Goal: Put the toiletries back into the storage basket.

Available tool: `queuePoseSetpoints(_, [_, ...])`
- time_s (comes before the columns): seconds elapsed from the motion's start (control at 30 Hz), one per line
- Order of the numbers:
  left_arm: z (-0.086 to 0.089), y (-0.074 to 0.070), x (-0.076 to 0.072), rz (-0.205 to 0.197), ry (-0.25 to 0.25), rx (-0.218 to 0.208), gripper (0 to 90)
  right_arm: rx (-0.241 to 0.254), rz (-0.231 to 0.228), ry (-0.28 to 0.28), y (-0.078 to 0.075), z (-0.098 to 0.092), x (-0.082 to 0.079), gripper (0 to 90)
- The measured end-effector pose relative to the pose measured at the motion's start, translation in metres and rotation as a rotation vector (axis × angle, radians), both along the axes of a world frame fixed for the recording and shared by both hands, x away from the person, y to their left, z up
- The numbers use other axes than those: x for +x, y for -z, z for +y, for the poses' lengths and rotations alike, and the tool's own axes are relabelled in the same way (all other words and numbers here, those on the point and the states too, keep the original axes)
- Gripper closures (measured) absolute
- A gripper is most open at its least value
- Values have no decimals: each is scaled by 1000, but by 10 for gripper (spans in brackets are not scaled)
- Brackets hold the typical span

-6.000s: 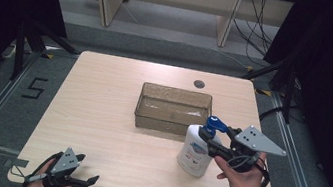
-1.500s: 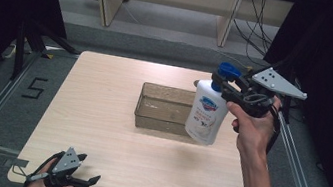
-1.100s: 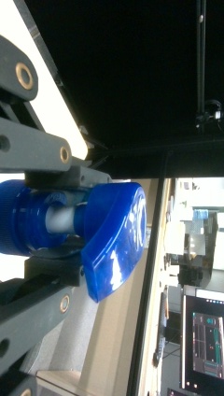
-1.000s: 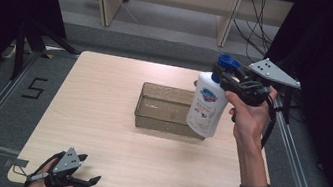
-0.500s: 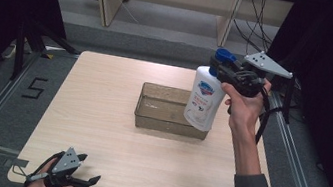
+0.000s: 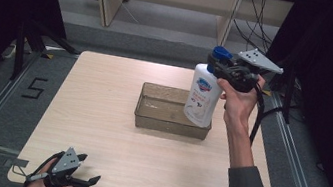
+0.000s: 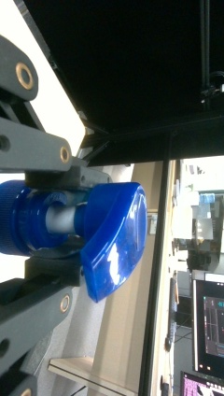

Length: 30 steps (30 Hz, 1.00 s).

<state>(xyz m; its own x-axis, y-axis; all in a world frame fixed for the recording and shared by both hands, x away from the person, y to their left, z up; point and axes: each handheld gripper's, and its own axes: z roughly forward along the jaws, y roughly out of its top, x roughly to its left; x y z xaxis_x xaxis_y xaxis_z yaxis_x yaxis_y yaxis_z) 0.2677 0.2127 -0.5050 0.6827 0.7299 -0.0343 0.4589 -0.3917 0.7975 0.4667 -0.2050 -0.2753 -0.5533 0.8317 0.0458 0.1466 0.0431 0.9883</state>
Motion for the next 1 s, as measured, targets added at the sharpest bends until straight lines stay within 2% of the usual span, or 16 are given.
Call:
queuePoseSetpoints(0.1, [0,0,0,1,5,9,148,3,7,5,2,1,2,659])
queuePoseSetpoints(0.13, [2,-1,1,0,16,39,148,2,14,9,3,0,5,659])
queuePoseSetpoints(0.17, [2,-1,1,0,15,39,148,-1,6,11,5,0,7,659])
queuePoseSetpoints(0.23, [0,0,0,0,1,1,148,-1,5,7,7,0,10,659])
queuePoseSetpoints(0.3, [0,0,0,0,2,0,148,-3,9,9,10,0,12,659])
queuePoseSetpoints(0.33, [1,-1,0,-1,7,20,148,-5,5,14,11,0,13,659])
queuePoseSetpoints(0.4, [0,0,0,1,3,0,148,4,11,17,14,0,15,659])
queuePoseSetpoints(0.47, [0,0,0,2,2,-1,148,12,25,19,17,0,16,659])
queuePoseSetpoints(0.5, [0,0,0,2,3,0,148,0,22,20,18,0,17,659])
queuePoseSetpoints(0.6, [0,0,0,2,3,-1,148,7,22,20,20,-1,19,659])
queuePoseSetpoints(0.67, [2,-1,1,1,11,29,148,14,32,20,22,-1,19,659])
queuePoseSetpoints(0.7, [0,0,0,2,5,7,148,11,32,24,22,-1,19,659])
queuePoseSetpoints(0.77, [2,-1,0,0,11,29,148,9,23,19,24,-1,20,659])
queuePoseSetpoints(0.9, [2,-1,0,-1,9,27,148,8,33,18,27,-1,21,659])
queuePoseSetpoints(0.93, [1,-1,-1,-1,-2,6,148,8,37,17,29,0,21,659])
queuePoseSetpoints(1.0, [0,0,0,0,1,-3,148,5,32,10,30,-1,22,659])
